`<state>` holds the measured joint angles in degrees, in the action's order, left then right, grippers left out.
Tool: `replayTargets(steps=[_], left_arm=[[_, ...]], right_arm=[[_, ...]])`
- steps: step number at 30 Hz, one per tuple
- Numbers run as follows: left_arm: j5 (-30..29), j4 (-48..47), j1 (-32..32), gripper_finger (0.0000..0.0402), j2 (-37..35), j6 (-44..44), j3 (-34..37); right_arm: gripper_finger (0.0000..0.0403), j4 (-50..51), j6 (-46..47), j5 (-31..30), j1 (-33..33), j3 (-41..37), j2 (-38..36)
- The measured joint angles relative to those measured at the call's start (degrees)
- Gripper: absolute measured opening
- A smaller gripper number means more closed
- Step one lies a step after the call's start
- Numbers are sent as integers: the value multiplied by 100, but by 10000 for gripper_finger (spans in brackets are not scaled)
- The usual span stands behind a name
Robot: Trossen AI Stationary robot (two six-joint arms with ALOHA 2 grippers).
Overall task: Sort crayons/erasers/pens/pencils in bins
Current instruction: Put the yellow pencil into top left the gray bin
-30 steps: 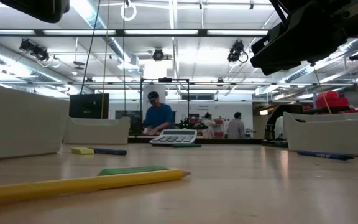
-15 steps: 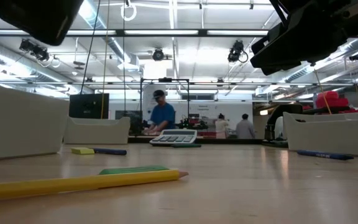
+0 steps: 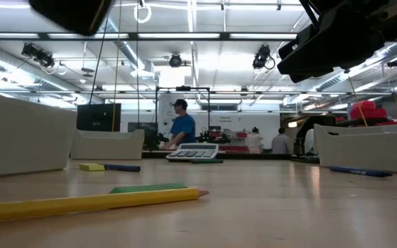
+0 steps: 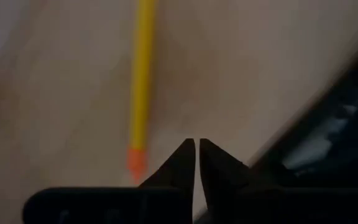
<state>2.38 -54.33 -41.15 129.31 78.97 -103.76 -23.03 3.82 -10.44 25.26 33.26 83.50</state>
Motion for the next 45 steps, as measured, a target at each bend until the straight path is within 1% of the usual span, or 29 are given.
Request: replayTargets(steps=[4, 7, 9, 12, 16, 21, 27, 31, 37, 40, 43, 45], left_arm=[[-42, -290, 13, 25, -8, -180, -420], [-265, -847, -13, 31, -21, -208, -685], [-326, -1256, -28, 37, -21, -154, -735], [-316, -1471, -33, 54, -20, 8, -733], [-171, -1418, -21, 87, 40, -8, -733], [-147, -1482, 0, 126, 129, -140, -735], [-121, -1496, -1, 153, 314, -390, -733], [-103, -1491, 0, 154, 376, -514, -733], [-105, -1463, 0, 135, 400, -635, -717], [-64, -1199, -2, 124, 401, -616, -438], [201, -735, 9, 114, 336, -621, -71], [262, -489, 20, 110, 324, -618, 133]], right_arm=[[38, -7, -18, 0, 0, 0, 0], [38, -7, -20, 0, 0, 0, 0], [38, -7, -20, -1, 0, 0, 0], [38, -6, -20, 0, 0, 0, 0], [38, 13, 10, -1, 0, 0, 0], [38, 38, 116, 0, 0, 0, 0], [38, 71, 203, 0, 0, 2, 0], [38, 68, 220, 0, 0, 2, 0], [38, 66, 219, 0, 0, 2, 0], [38, 63, 221, 0, 0, 2, 0], [38, 61, 240, 0, 0, 2, 0], [38, 63, 256, 0, 2, 2, 0]])
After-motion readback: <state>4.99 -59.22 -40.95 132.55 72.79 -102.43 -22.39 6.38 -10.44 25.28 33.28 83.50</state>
